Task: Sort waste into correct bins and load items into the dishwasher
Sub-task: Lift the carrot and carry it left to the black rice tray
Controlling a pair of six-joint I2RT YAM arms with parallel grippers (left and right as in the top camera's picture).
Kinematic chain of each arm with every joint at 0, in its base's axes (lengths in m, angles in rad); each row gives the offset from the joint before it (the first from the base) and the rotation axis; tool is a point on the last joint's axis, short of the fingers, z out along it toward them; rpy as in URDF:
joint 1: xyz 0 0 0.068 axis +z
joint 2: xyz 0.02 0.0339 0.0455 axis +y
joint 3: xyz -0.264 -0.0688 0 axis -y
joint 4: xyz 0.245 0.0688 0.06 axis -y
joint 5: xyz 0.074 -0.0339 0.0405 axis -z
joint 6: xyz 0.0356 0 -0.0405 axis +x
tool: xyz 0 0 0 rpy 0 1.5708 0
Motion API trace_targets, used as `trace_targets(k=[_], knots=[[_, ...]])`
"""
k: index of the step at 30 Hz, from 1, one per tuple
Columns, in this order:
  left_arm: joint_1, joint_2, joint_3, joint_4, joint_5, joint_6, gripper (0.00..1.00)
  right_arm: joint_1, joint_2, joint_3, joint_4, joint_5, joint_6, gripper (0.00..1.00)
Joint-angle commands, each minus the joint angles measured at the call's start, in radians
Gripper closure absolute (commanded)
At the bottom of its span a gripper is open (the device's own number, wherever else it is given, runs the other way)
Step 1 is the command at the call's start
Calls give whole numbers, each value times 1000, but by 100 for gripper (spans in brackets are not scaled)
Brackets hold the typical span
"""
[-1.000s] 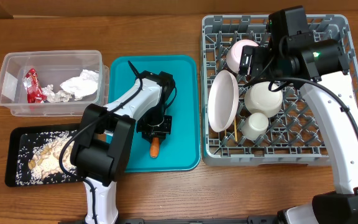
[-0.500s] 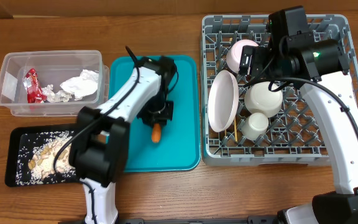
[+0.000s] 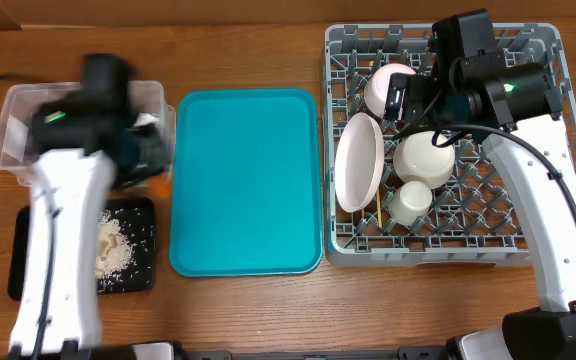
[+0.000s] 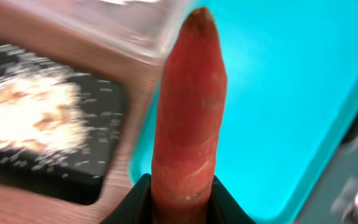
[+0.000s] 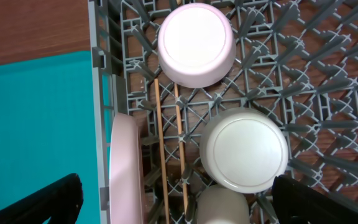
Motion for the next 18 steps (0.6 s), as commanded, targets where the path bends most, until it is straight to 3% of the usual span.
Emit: trace_targets(k=[1,7,14,18], knots=[[130,-69,-71,0,19,-59,96,-1,1,-3,5,6,2,0],[349,-126,-275,124,104,-100,96,-2,1,-3,5,6,2,0],[552,-126,-556,382,127,-227,96,-1,1,-3,5,6,2,0],[680,-126,-655,502,237,-278,96,-1,1,-3,5,6,2,0]])
